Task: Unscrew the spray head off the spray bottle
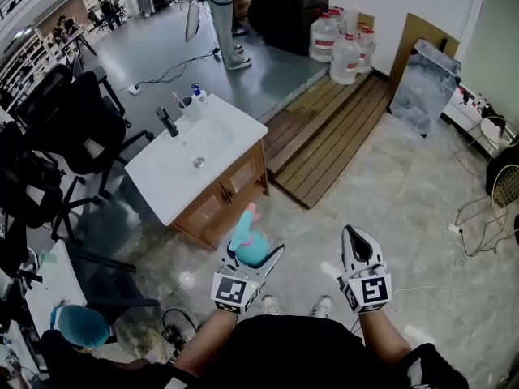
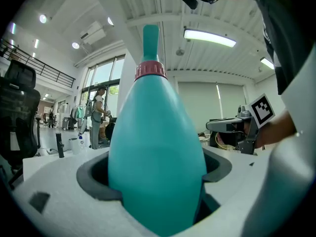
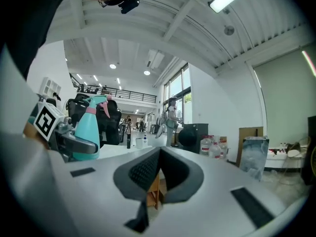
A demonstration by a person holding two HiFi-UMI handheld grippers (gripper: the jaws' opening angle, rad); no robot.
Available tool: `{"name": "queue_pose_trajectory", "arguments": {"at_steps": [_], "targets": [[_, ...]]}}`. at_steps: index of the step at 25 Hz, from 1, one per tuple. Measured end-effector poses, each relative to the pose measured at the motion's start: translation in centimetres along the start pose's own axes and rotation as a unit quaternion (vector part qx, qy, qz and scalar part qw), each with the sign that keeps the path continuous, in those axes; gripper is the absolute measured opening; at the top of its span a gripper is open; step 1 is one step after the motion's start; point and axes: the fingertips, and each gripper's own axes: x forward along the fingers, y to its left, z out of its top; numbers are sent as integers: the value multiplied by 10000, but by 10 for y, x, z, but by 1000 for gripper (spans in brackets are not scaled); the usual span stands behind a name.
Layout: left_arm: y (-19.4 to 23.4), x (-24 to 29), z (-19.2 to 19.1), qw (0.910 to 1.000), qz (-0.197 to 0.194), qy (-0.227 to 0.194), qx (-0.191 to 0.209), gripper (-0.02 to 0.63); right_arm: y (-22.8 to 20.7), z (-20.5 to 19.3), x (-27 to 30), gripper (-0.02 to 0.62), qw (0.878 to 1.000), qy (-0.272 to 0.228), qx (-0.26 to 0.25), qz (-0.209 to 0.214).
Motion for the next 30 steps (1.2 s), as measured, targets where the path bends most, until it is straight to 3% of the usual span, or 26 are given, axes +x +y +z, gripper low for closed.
{"name": "queue_pose_trajectory", "arguments": {"at_steps": [12, 22, 30], "targets": [[51, -20, 11, 9991, -45, -118, 409, 448, 62, 23, 44, 5, 9984, -252, 168, 481], [98, 16, 13, 9988, 199, -64, 447, 448, 57, 15, 117, 5, 9955, -163, 353, 866], [145, 64, 15, 9970, 683, 59, 362, 448, 44, 15, 200, 5, 9877, -79, 278, 1535]]}}
